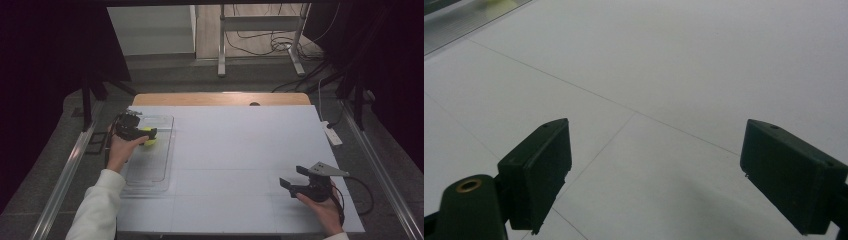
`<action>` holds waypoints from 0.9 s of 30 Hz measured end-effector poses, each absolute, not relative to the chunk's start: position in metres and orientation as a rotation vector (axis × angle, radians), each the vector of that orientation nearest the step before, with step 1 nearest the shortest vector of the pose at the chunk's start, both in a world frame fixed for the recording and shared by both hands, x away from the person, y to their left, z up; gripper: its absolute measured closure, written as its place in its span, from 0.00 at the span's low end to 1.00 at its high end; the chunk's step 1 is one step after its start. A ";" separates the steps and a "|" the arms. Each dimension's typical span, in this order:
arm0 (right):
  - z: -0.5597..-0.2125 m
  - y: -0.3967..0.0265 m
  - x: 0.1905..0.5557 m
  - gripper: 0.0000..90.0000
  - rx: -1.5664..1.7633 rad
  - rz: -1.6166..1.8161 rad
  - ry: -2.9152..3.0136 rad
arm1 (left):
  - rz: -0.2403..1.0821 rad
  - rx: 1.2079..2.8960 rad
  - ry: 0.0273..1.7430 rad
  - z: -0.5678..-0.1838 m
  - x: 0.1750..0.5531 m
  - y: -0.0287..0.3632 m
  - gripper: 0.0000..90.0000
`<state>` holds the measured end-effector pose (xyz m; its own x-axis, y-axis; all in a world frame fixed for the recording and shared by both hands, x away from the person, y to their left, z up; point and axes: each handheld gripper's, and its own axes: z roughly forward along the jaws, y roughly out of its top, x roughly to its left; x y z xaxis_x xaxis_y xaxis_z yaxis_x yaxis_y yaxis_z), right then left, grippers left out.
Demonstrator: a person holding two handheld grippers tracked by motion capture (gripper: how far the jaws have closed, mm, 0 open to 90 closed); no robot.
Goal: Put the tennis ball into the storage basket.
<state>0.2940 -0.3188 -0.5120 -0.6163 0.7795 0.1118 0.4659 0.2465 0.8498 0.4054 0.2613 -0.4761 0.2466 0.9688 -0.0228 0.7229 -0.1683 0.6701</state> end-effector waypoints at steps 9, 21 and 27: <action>-0.512 -0.318 0.294 0.15 1.144 1.313 2.191 | 0.518 1.893 1.456 -0.467 0.390 0.264 0.12; -0.512 -0.318 0.294 0.14 1.144 1.312 2.193 | 0.487 1.866 1.315 -0.457 0.369 0.258 0.13; -0.512 -0.318 0.295 0.15 1.147 1.319 2.194 | 0.467 1.866 1.258 -0.454 0.359 0.253 0.14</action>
